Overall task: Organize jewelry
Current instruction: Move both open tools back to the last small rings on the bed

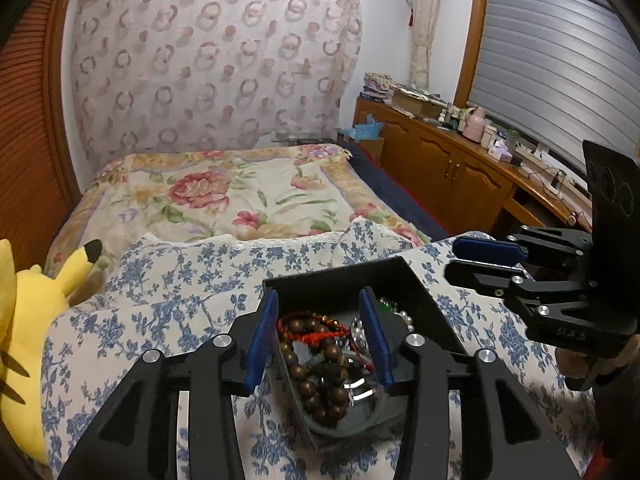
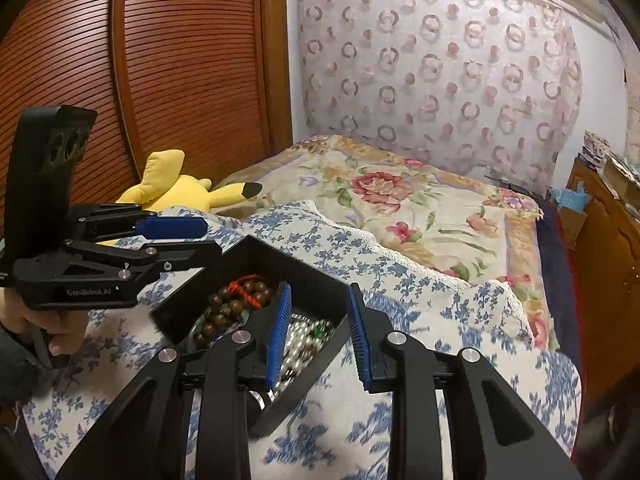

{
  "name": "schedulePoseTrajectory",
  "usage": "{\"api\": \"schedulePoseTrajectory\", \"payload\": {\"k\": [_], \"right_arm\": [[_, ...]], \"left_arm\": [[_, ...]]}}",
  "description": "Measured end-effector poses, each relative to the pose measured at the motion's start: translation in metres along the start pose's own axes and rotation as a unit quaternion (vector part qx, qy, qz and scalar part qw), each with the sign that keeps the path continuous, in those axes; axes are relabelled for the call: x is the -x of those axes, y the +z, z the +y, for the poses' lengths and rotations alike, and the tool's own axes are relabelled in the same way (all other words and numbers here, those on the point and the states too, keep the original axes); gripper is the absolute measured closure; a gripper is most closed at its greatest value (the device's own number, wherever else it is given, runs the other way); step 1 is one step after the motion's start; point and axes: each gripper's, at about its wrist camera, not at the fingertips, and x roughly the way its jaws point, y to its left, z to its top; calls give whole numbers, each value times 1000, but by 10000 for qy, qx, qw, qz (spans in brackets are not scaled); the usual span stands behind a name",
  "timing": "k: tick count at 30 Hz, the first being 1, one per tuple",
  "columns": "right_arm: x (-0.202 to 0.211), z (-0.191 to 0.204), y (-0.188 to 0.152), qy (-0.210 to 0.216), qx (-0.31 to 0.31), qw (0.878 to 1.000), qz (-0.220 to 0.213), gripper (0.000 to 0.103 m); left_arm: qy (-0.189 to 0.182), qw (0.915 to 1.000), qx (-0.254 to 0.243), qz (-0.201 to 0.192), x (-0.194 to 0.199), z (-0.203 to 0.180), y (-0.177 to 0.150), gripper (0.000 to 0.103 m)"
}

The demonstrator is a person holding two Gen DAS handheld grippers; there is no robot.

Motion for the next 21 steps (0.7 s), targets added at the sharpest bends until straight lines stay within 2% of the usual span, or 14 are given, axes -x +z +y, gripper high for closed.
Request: {"api": "schedulePoseTrajectory", "payload": {"k": [4, 9, 16, 21], "right_arm": [[19, 14, -17, 34, -4, 10000, 18, 72], [35, 43, -55, 212, 18, 9995, 229, 72], [38, 85, -101, 402, 129, 9970, 654, 72], [37, 101, -118, 462, 108, 9954, 836, 72]], "left_arm": [[79, 10000, -27, -12, 19, -3, -15, 47], [94, 10000, -18, -10, 46, -7, -47, 32], [182, 9997, 55, 178, 67, -3, -87, 32], [223, 9994, 129, 220, 80, 0, -107, 32]]}}
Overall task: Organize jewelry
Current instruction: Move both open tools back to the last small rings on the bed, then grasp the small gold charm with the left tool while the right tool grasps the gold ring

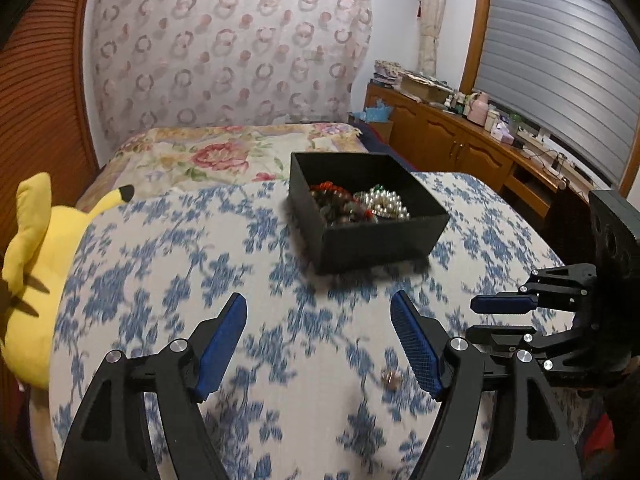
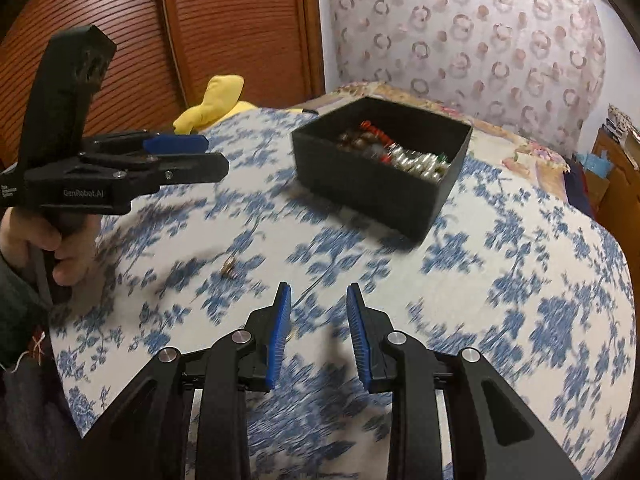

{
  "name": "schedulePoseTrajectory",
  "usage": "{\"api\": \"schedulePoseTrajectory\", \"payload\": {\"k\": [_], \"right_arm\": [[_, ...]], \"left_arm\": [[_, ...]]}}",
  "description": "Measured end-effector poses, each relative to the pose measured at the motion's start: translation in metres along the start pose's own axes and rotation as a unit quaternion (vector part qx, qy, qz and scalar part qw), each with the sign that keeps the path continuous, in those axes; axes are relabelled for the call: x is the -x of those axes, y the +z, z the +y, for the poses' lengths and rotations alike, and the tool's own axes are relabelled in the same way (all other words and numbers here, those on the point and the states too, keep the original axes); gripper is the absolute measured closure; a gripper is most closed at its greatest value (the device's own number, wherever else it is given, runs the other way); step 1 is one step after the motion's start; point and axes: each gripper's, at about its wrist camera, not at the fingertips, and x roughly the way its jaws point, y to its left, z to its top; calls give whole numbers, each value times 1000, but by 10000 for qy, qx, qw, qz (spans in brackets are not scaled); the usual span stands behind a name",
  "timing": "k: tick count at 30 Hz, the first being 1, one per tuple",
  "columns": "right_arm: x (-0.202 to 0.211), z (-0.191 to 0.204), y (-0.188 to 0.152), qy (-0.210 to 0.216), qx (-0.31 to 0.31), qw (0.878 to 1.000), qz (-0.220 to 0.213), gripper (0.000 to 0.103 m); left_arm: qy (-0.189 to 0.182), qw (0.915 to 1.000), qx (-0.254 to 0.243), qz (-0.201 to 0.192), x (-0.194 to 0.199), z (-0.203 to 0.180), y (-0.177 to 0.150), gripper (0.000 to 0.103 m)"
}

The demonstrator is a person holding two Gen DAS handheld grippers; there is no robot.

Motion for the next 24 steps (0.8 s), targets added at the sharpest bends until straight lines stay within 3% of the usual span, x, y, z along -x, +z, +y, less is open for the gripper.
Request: {"api": "schedulePoseTrajectory", "payload": {"k": [6, 13, 15, 19, 24], "right_arm": [[-3, 18, -9, 27, 96, 9998, 153, 72], [-11, 24, -15, -219, 245, 9989, 338, 73], [-11, 25, -16, -254, 288, 9987, 345, 83], [-8, 27, -19, -260, 388, 9984, 314, 91], [5, 28, -18, -312, 419, 9986, 119, 91]], "left_arm": [[90, 9999, 52, 76, 9, 2, -15, 32], [155, 9998, 108, 109, 13, 5, -29, 32], [152, 9997, 111, 122, 14, 4, -31, 32], [106, 9997, 72, 209, 13, -2, -36, 32], [-49, 9993, -148, 326, 6, -19, -37, 32]]}}
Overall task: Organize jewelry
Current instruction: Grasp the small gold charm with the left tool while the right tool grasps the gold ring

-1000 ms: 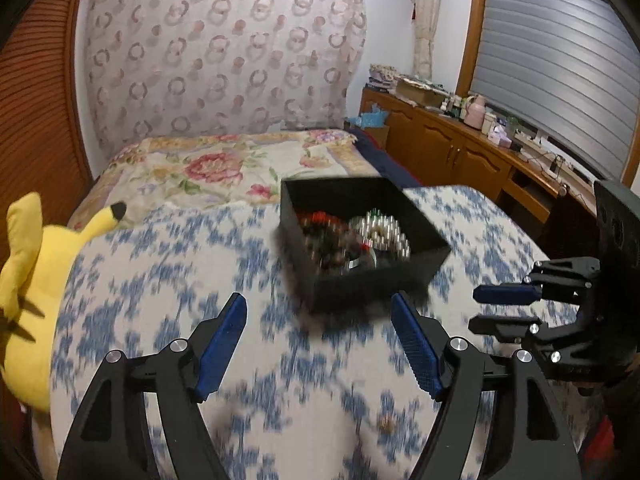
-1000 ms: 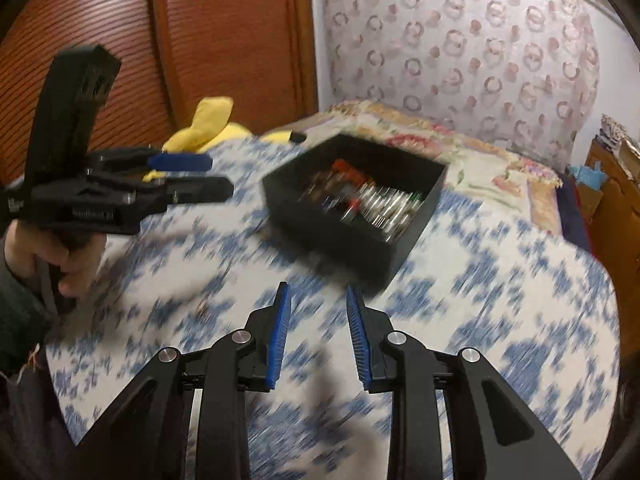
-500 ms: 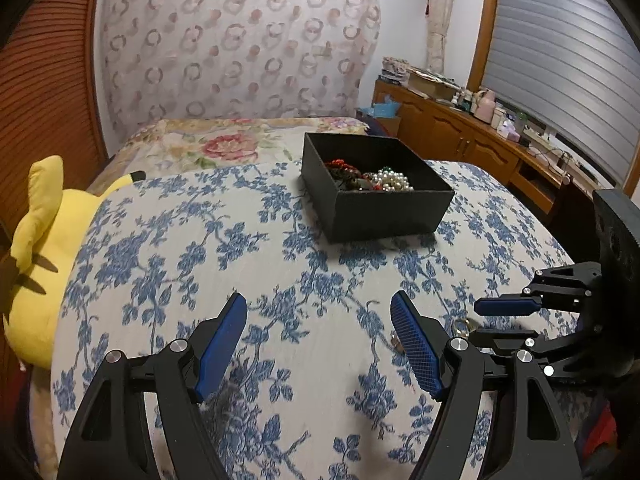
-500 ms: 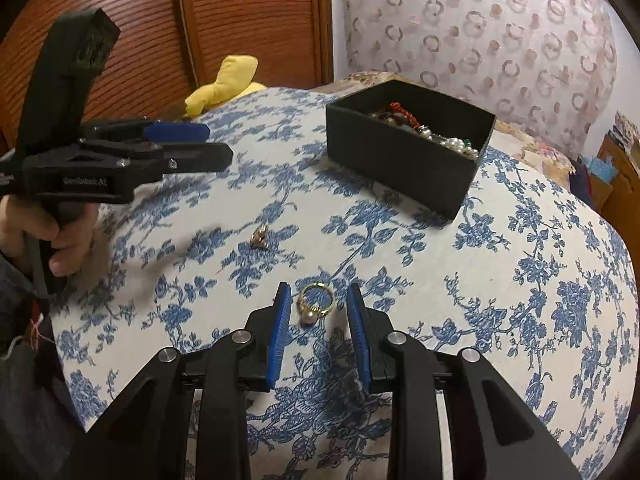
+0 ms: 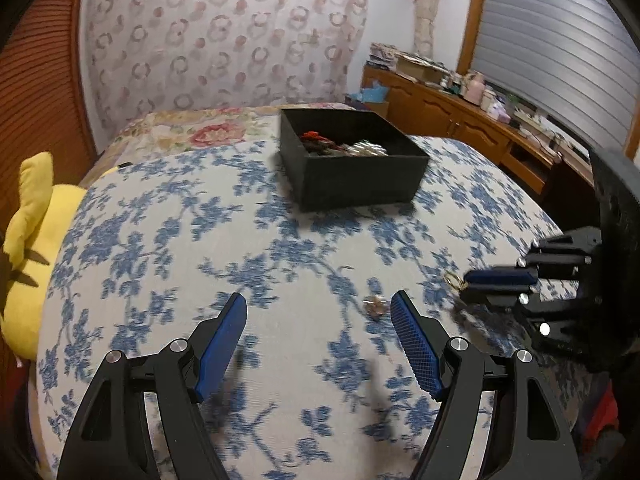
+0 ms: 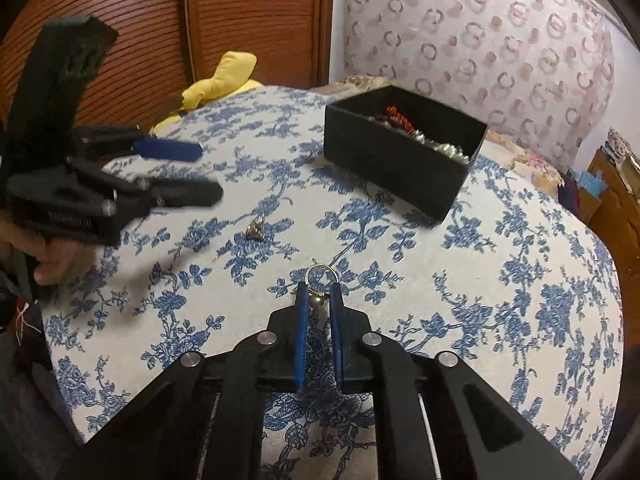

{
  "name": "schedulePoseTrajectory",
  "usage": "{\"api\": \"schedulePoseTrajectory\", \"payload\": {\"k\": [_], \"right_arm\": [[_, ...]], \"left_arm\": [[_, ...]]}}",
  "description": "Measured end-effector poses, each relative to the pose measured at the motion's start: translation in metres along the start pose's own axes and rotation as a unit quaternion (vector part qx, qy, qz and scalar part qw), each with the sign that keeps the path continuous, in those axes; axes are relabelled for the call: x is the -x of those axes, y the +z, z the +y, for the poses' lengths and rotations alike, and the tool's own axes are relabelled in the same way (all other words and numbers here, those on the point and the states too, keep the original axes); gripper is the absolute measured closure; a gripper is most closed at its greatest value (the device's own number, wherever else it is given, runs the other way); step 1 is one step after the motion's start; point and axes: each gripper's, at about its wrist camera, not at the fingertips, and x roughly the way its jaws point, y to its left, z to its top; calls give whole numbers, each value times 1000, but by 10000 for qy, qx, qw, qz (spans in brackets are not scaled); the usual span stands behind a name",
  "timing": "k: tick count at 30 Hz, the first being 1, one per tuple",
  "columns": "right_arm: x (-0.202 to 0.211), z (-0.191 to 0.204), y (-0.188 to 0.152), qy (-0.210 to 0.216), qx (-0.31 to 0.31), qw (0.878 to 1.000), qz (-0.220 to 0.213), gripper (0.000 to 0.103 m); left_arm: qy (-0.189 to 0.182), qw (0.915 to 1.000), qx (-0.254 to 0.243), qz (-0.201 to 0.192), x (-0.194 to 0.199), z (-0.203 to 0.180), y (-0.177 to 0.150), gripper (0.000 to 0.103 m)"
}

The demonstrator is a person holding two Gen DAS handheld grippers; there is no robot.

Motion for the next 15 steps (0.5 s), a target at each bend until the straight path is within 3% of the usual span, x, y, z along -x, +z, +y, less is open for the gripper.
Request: {"api": "schedulePoseTrajectory", "payload": {"k": [1, 9, 15], "right_arm": [[2, -1, 1, -14, -8, 10000, -31, 91], [17, -17, 1, -105, -224, 9995, -206, 91], [19, -25, -1, -153, -301, 9992, -213, 91]], "left_arm": [[-38, 10000, -28, 20, -1, -3, 0, 32], [-258, 9987, -339, 277, -18, -25, 4, 65], [-358, 9974, -469, 422, -29, -35, 2, 81]]}}
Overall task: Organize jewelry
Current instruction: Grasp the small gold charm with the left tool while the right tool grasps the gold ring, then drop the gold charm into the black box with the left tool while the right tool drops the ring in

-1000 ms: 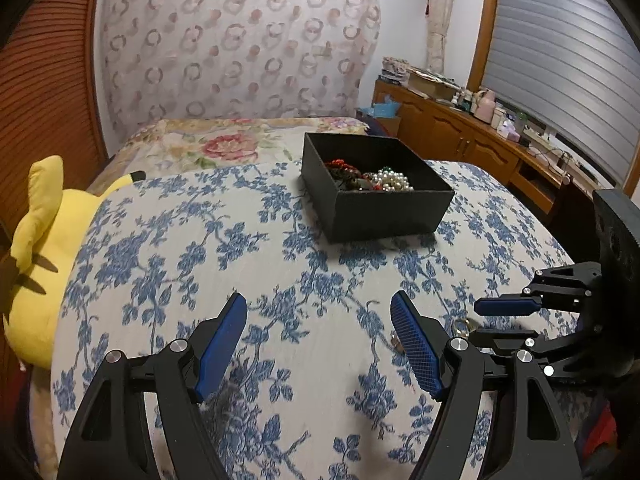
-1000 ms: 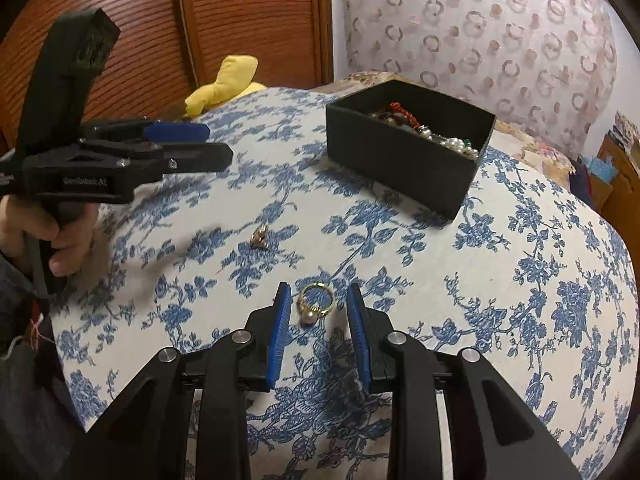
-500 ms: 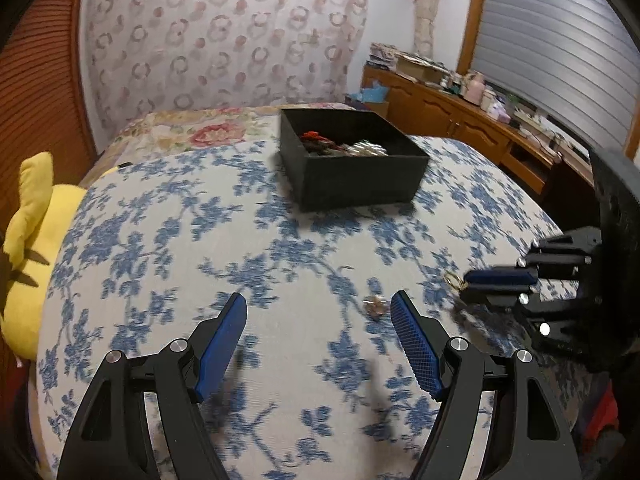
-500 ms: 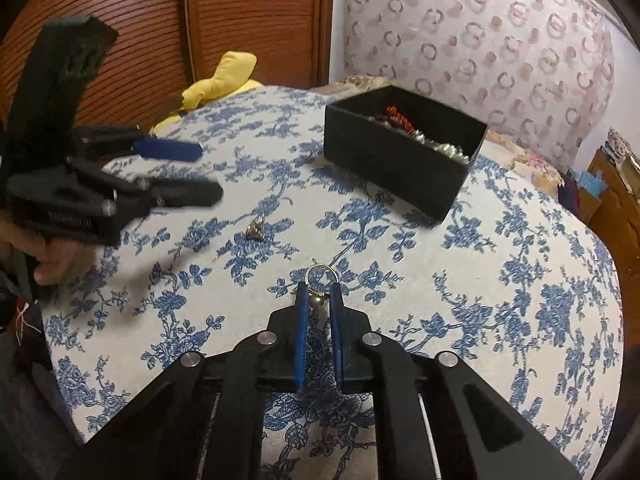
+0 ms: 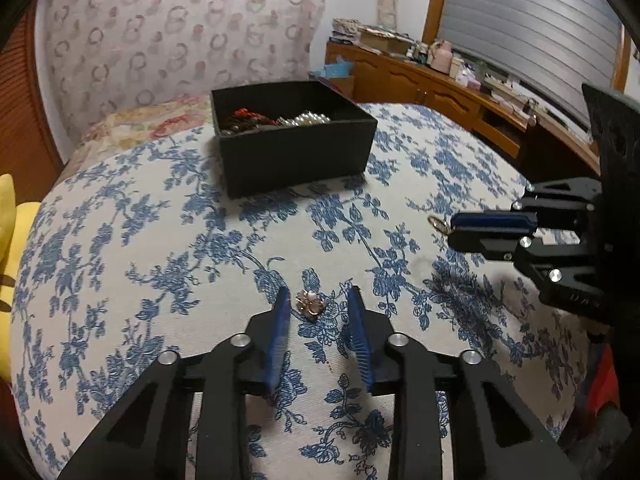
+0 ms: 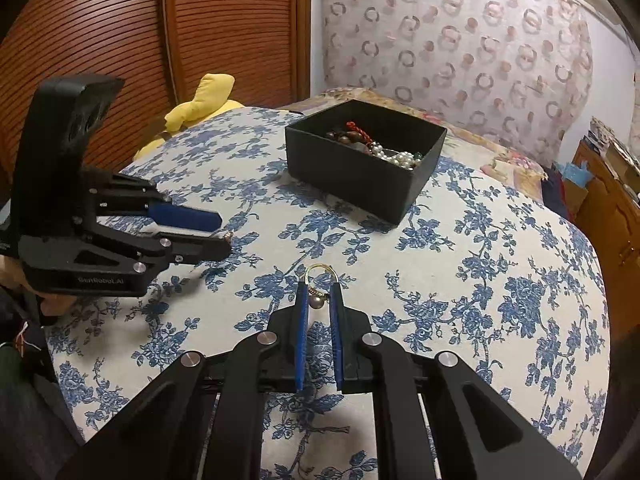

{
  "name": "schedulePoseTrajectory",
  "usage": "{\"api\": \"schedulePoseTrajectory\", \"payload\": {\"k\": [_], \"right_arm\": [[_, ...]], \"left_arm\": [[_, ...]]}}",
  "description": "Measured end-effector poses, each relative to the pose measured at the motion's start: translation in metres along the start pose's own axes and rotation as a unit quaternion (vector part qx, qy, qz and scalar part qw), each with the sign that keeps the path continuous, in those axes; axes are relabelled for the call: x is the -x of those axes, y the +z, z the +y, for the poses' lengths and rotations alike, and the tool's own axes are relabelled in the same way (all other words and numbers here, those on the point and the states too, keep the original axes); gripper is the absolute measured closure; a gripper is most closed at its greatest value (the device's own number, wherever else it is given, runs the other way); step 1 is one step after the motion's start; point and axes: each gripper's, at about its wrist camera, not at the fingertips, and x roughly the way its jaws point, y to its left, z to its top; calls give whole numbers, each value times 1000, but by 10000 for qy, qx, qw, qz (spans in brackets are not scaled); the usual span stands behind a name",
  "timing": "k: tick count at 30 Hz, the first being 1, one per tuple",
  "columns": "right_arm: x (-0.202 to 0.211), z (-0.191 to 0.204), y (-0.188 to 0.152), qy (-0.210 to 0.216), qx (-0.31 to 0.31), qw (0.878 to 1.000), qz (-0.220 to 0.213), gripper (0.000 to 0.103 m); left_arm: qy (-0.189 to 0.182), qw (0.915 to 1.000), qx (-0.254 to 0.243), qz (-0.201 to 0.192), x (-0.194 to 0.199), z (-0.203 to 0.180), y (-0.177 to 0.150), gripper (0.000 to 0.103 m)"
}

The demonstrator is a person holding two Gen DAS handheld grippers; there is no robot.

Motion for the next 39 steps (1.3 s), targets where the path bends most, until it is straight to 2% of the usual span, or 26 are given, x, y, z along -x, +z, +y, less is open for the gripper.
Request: {"api": "schedulePoseTrajectory", "payload": {"k": [3, 5, 15, 23, 27, 39], "right_arm": [[0, 0, 1, 0, -4, 10000, -6, 91], [0, -1, 1, 8, 12, 10000, -14, 91], [1, -6, 16, -87, 28, 9999, -130, 91], [0, -29, 54, -270, -135, 9983, -507, 91], [-9, -42, 74, -274, -314, 9971, -639, 91], [-53, -59, 100, -64, -589, 9969, -514, 90]], "left_arm": [[-15, 10000, -21, 90, -5, -1, -1, 93], [-70, 9999, -5, 90, -4, 0, -1, 95], [-50, 9998, 57, -175, 10, 7, 12, 95], [54, 9980, 31, -624, 25, 11, 47, 95], [95, 9974, 20, -718, 22, 11, 63, 95], [307, 9954, 179, -892, 5, 22, 100, 95]]}}
